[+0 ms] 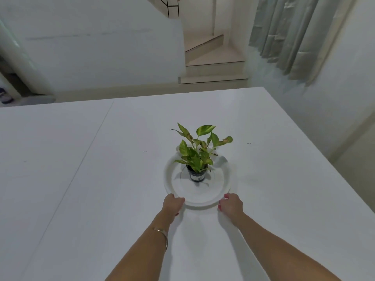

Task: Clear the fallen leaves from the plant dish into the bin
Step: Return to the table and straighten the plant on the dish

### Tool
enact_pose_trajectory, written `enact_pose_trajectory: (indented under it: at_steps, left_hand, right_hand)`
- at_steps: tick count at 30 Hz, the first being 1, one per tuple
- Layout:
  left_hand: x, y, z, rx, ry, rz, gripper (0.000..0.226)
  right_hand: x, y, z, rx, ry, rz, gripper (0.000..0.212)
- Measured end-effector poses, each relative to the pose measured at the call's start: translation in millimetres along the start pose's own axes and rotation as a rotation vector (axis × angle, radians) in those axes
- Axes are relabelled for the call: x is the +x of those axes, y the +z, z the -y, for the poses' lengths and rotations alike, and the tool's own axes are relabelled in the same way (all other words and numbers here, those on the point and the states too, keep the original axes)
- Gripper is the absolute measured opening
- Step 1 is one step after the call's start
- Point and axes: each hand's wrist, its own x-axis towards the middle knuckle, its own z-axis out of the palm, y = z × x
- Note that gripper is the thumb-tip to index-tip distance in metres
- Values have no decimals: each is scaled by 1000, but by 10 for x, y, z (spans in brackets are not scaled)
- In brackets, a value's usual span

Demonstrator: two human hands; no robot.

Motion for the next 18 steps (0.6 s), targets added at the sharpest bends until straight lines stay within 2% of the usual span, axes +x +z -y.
enact_pose_trajectory:
  at_steps: [5,9,13,15,18]
  left_hand:
    - [99,-16,-81,26,5,-25,31]
    - [142,-25,-125,62,9,-18,28]
    - [152,-53,-157,78,2,-1,25]
    - [147,-62,-153,104,2,16,11]
    - [153,-78,-131,91,15,56,55]
  right_hand:
    - [45,42,53,24,-7,-17,34]
    - [74,52,71,0,-15,-14,32]
    - [68,24,92,-88,-44,64,16]
    - [78,-1,86,-87,-46,124,35]
    - [86,-62,57,-103,-52,197,57]
